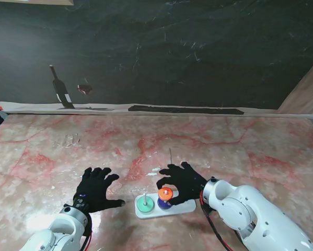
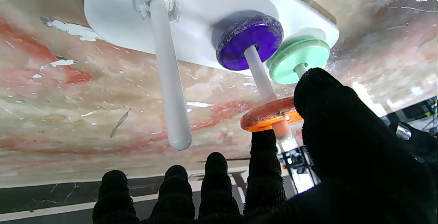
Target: Move the three rings of the Hanoi Tower from the left rod to the right rod
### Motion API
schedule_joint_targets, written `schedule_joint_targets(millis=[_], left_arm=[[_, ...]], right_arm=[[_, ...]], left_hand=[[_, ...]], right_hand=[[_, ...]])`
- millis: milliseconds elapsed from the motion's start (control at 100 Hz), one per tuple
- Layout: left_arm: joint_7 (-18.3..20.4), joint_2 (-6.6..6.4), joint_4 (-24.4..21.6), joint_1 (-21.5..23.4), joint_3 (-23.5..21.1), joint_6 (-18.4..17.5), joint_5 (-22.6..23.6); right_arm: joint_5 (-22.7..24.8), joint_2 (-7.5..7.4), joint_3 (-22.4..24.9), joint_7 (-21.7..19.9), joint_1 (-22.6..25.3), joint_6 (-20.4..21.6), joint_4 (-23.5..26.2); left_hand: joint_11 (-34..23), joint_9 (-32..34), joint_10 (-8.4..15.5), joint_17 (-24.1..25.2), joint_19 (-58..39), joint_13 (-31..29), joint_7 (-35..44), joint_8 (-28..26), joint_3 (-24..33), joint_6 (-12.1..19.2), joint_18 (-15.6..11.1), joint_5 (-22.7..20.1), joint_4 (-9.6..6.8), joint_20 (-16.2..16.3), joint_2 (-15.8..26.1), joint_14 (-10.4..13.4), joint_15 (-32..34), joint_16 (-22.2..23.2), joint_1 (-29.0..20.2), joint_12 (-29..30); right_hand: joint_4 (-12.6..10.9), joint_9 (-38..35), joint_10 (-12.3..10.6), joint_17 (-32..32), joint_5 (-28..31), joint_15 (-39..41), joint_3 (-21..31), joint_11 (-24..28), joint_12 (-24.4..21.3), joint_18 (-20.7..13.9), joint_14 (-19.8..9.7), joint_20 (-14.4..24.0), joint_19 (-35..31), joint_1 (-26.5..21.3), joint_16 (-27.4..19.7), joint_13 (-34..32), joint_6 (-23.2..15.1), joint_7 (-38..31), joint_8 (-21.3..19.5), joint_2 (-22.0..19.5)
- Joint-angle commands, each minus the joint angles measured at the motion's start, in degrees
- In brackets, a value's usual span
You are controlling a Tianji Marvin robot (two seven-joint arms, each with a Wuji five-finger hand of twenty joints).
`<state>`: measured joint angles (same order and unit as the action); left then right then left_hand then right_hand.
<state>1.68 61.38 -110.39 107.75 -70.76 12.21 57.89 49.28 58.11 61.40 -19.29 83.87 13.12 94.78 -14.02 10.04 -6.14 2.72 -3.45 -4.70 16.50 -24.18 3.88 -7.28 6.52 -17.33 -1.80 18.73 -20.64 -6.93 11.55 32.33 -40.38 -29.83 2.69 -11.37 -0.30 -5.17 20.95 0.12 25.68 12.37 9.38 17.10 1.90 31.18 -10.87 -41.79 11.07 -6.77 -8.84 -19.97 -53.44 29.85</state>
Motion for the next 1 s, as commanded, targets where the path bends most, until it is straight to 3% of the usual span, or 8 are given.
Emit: schedule_joint_targets(millis=[0,90,190,400,520,690,880,990], left_arm=[[-0.10,0.05,-0.32,0.31,-0.03,0.10,0.06],[-0.10,0.03,-0.24,0.21,0.05,-0.02,0.05],[-0.02,0.00,-0.14,0.04,0.23,-0.26,0.05],[1.05,-0.22,0.49,-1.04,1.50,-1.60,-0.63],[2.57,-0.50,1.71,-2.67,3.09,-2.80,-1.58],[4.94,-0.92,3.85,-5.27,5.77,-3.25,-2.62],[8.22,-1.50,6.66,-9.06,9.24,-3.77,-3.54],[7.49,-1.43,8.81,-11.05,11.07,-3.96,-4.53]], right_arm=[[0.34,-0.09,-0.26,0.15,0.43,-0.22,0.10],[0.69,-0.11,-0.28,0.10,0.51,-0.34,0.29],[0.74,-0.11,-0.28,0.06,0.55,-0.37,0.37],[0.42,0.26,1.92,1.46,2.83,-1.56,2.29],[0.16,0.80,5.16,3.04,6.48,-4.82,5.83],[-1.07,1.68,9.69,5.90,12.22,-9.64,10.62],[-2.93,2.63,13.12,9.12,17.15,-15.13,13.96],[-3.91,3.29,13.79,12.07,19.25,-17.94,15.13]], left_hand=[[-0.57,-0.34,0.21,0.58,0.26,1.17,-0.09,-0.09,-1.16,-0.45,-0.05,-0.40,-1.56,0.69,0.57,-0.07,0.75,-0.66,-0.49,0.28],[-0.36,-0.40,0.23,0.58,0.29,1.16,-0.14,-0.06,-1.13,-0.60,0.04,-0.24,-1.58,0.67,0.13,-0.08,0.72,-0.66,-0.61,0.35],[-0.05,-0.53,0.28,0.58,0.32,1.22,-0.30,0.01,-1.04,-0.72,0.01,0.27,-1.61,0.63,-0.21,-0.04,0.63,-0.69,-0.68,0.43],[0.61,-0.82,0.43,0.59,0.41,1.38,-1.07,0.34,-1.06,-1.36,0.05,2.62,-1.60,0.52,-1.21,-0.05,0.38,-0.75,-0.35,0.51],[1.52,-1.23,0.44,0.60,0.58,1.72,-1.93,0.64,-1.22,-1.98,-0.05,4.12,-1.52,0.32,-1.46,0.11,-0.28,-0.95,0.04,0.70],[3.49,-1.99,0.37,0.54,1.14,2.47,-3.33,0.97,-1.86,-3.27,-0.10,7.36,-1.14,-0.37,-2.65,0.32,-2.04,-1.20,0.48,0.84],[7.13,-3.19,0.64,0.23,2.08,3.27,-8.31,1.71,-2.86,-3.32,-0.07,10.22,-0.57,-2.54,-4.59,0.75,-6.04,-0.33,0.39,-1.24],[7.24,-3.14,0.76,0.13,2.21,3.27,-11.42,0.27,-2.98,-3.30,-0.01,10.53,-0.50,-3.31,-4.86,0.62,-6.44,0.51,0.51,-3.46]], right_hand=[[-0.92,1.44,0.46,-0.91,-2.19,-0.47,2.30,-1.79,-0.62,1.32,-0.34,0.49,0.42,3.29,0.01,0.06,-0.61,4.66,4.41,3.56],[-0.71,1.61,0.95,-1.08,-4.11,-0.51,4.95,-3.00,-0.91,1.72,0.02,0.88,0.08,5.86,-0.09,0.27,2.74,9.32,10.28,7.24],[-0.33,1.84,1.42,-1.19,-5.58,-0.55,6.51,-3.88,-1.10,2.01,0.33,1.06,-0.08,7.99,-0.18,0.45,5.16,10.81,13.51,9.36],[-0.03,1.79,1.36,-1.23,-5.50,-0.54,6.85,-4.17,-0.97,1.95,0.17,1.08,-0.07,9.54,-0.17,0.57,4.34,10.41,14.93,7.65],[0.14,1.45,1.18,-1.18,-3.96,-0.49,6.53,-3.54,-0.53,1.87,0.15,0.89,0.12,8.85,-0.10,0.51,2.97,8.76,14.99,6.40],[0.05,-0.70,0.47,-0.93,-0.55,-0.07,4.68,3.03,1.99,1.68,0.23,0.83,0.16,7.05,0.31,-1.96,0.66,4.83,16.05,5.43],[0.13,-3.79,0.69,-1.11,1.83,-0.03,4.23,4.68,2.18,1.59,0.40,1.28,-0.29,6.88,0.42,-2.92,0.27,3.56,16.29,5.16],[0.16,-4.43,0.82,-1.18,2.81,0.00,4.03,4.85,2.09,1.53,0.53,1.39,-0.40,6.51,0.50,-3.19,0.32,3.01,16.44,4.87]])
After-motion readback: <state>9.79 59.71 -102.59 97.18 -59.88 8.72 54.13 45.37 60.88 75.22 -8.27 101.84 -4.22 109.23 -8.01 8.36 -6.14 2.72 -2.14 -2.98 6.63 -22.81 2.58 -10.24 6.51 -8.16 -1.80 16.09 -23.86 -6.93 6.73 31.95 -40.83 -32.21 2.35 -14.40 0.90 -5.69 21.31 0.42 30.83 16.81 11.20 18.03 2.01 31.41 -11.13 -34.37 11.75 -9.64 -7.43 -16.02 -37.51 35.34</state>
